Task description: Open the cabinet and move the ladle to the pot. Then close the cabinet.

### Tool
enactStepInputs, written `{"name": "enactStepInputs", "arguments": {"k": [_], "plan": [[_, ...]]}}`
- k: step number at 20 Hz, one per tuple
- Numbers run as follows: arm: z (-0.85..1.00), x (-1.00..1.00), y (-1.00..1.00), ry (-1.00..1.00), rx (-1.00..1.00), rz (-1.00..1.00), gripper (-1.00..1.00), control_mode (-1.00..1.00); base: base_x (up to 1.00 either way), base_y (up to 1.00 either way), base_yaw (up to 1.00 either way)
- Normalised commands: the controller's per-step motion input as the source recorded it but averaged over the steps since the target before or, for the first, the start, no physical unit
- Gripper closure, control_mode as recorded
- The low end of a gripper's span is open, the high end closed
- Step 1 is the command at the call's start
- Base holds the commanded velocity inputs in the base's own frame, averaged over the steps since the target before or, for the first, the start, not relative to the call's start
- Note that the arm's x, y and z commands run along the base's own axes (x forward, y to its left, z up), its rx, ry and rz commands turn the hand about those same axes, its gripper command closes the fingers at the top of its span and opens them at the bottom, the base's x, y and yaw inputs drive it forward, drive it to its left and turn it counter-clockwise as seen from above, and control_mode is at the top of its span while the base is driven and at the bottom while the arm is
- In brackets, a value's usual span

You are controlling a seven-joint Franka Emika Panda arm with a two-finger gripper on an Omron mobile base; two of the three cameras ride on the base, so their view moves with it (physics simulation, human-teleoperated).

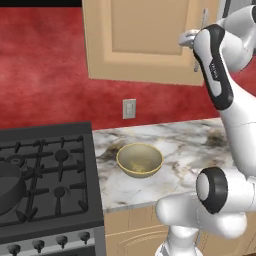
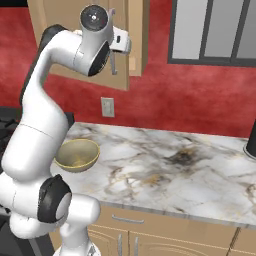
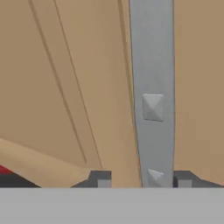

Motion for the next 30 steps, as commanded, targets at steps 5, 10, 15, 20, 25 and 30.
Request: {"name": "enactStepInputs", "arguments": {"k": [5,10,15,20,25,30], "plan": [[-0.13,-1.00,0.75,0.00,0.00,0.00,1.00,-1.00,0.00,0.00,0.00],[-0.03,-0.99,0.70,0.00,0.00,0.00,1.00,-1.00,0.00,0.00,0.00],[0.00,-0.81,0.64,0.05,0.00,0.00,1.00,-1.00,0.00,0.00,0.00],[0.00,-0.48,0.31,0.08,0.00,0.00,-1.00,-1.00,0.00,0.00,0.00],[0.00,-0.40,-0.24,0.07,0.00,-0.06,-1.00,-1.00,0.00,0.00,0.00],[0.06,-0.59,-0.76,0.04,0.03,-0.06,-1.00,-1.00,0.00,0.00,0.00]]}}
